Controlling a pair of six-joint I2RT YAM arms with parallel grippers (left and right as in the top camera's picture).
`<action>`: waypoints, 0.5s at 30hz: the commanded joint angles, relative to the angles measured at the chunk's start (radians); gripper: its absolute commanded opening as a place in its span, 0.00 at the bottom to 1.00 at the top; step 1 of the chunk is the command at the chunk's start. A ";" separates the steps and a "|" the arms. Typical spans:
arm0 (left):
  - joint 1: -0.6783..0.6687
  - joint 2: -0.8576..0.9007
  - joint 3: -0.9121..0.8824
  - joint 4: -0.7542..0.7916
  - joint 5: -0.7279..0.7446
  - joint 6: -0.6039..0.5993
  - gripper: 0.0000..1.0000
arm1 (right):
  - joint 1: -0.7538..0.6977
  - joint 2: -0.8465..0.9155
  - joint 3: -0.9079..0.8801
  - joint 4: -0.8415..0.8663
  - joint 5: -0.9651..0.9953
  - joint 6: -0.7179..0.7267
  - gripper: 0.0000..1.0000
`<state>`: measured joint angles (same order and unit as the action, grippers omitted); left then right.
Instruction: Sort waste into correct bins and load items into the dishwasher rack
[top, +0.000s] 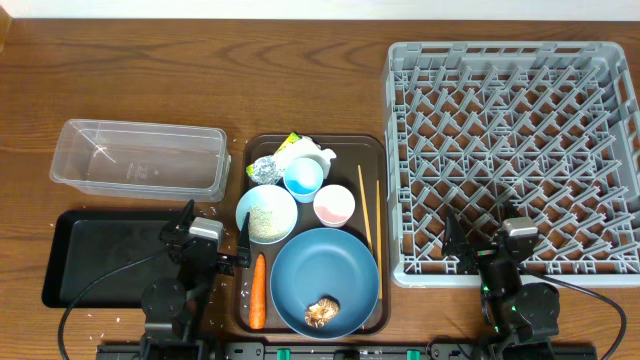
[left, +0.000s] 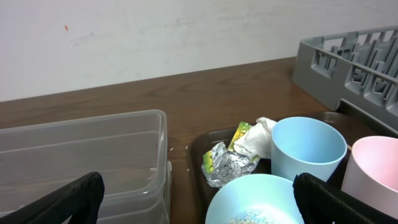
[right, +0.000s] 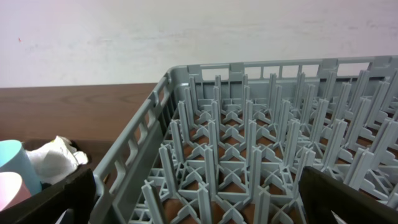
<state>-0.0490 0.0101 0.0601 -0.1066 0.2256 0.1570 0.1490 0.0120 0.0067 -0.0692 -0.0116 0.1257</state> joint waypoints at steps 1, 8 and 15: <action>-0.004 -0.006 -0.027 -0.007 0.001 -0.004 0.98 | -0.006 -0.003 -0.002 -0.003 -0.007 0.011 0.99; -0.004 -0.006 -0.027 -0.007 0.001 -0.004 0.98 | -0.006 -0.003 -0.002 -0.003 -0.007 0.011 0.99; -0.004 -0.006 -0.027 -0.007 0.001 -0.004 0.98 | -0.006 -0.003 -0.002 -0.003 -0.007 0.011 0.99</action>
<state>-0.0490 0.0101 0.0601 -0.1066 0.2256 0.1570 0.1490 0.0120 0.0067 -0.0692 -0.0116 0.1257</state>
